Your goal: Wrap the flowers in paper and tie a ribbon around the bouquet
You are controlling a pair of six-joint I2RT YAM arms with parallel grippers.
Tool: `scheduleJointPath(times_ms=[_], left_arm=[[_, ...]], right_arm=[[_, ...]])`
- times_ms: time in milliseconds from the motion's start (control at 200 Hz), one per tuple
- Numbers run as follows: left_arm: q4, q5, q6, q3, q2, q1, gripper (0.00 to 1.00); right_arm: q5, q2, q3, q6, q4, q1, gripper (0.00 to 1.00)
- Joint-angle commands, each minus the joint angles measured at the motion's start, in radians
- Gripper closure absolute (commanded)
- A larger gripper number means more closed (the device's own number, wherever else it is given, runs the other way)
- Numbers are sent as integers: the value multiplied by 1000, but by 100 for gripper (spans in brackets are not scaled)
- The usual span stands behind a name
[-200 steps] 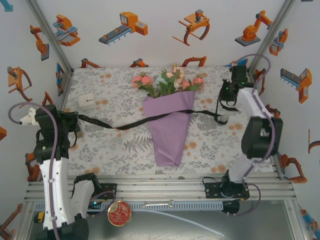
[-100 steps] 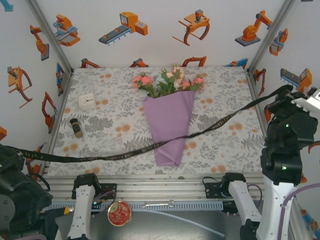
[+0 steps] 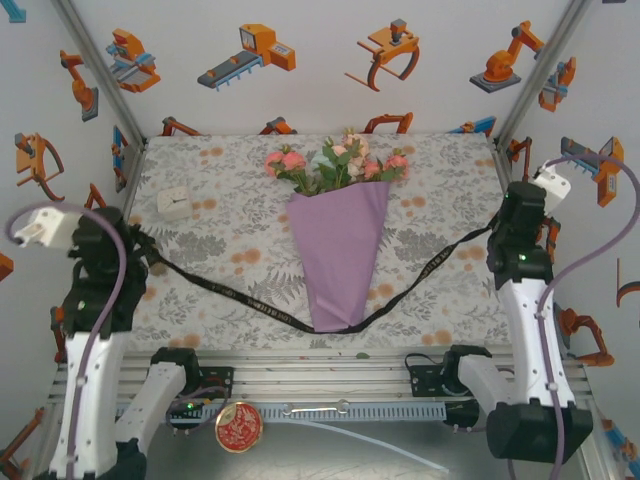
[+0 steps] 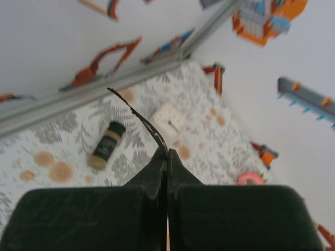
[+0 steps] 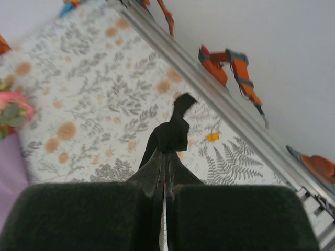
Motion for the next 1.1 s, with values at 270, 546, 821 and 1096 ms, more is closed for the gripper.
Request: scheduleJointPath(times_ms=[270,546,821,1096], left_arm=[[382,577,-27,121,730,161,59],[290,713,-7,32,595,122,21],[212,776,-1,-152,481,-225,21],[405,922,-47,-183,666,-476,21]], right_arm=[[-542,562,195,128,143,-162,49],[-729,514,135,144,-13,-154,39],[-556,367,-107,237,-172,88,43],[-629,406,-177,266,-77,224,51]])
